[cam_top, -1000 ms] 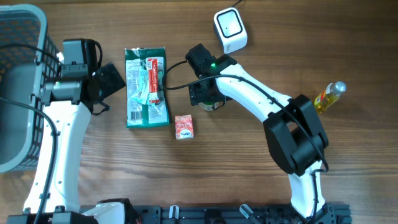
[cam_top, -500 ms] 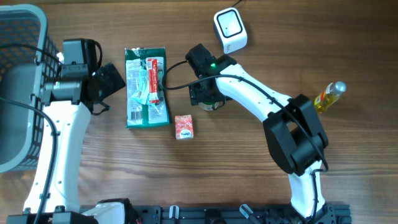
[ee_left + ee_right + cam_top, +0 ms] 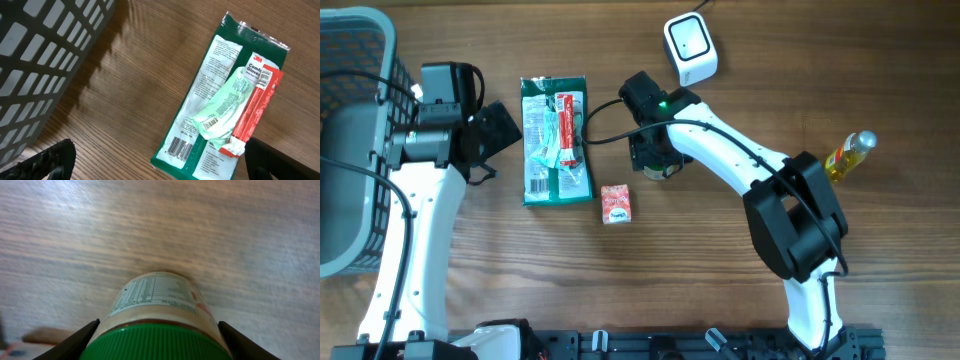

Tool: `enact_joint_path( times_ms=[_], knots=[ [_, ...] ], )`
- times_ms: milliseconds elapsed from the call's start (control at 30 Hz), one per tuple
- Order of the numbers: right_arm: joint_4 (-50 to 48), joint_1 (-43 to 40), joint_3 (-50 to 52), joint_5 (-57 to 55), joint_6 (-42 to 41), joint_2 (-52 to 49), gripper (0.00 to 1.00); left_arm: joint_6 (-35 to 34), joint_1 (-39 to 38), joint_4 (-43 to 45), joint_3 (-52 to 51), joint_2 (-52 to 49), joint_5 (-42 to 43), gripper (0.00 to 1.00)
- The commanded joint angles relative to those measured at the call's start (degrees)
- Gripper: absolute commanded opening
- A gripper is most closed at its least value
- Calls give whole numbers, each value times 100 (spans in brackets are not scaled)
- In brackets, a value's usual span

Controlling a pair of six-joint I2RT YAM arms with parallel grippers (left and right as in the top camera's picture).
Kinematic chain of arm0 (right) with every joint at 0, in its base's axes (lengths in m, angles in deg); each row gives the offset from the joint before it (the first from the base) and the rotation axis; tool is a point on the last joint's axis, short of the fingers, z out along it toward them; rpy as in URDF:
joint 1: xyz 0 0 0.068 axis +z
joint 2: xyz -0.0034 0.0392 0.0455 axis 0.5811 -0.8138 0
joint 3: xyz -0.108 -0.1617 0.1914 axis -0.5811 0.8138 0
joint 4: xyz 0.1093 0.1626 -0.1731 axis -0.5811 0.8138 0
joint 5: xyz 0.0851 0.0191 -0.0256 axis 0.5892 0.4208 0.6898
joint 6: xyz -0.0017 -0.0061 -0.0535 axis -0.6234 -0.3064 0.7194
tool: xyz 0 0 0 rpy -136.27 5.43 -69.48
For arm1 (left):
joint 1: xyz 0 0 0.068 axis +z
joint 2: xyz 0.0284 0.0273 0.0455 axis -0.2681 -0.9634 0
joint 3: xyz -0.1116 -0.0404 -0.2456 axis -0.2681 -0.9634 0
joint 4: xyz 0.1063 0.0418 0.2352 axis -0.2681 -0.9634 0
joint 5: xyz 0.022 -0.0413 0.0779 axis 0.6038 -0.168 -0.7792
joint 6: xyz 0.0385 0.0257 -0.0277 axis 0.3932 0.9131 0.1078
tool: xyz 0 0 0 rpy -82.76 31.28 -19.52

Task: Scan the item barcode
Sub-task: 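Lift the jar and tilt it toward the scanner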

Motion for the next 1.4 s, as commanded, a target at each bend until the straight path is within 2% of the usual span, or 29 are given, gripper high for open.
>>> enact_joint_path(
  times_ms=[0,67,300,500,700,1367],
  knots=[
    [273,-240,-289,400,4,0,59,66,-26,13,0,-11,9,100],
    [474,-459,-372,1106,4,153,53,66,-26,13,0,-11,9,100],
    [1349,-1130,-374,3827,-15,369,53,66,-26,13,0,-11,9,100],
    [2304,-1460,-374,5324,-22,369,54,68,-26,13,0,-11,9,100],
    [2487,-1467,-374,5971,-122,369,54,68,-26,13,0,-11,9,100],
    [2503,-1467,-374,5978,-463,369,54,66,-26,13,0,-11,9,100]
  ],
)
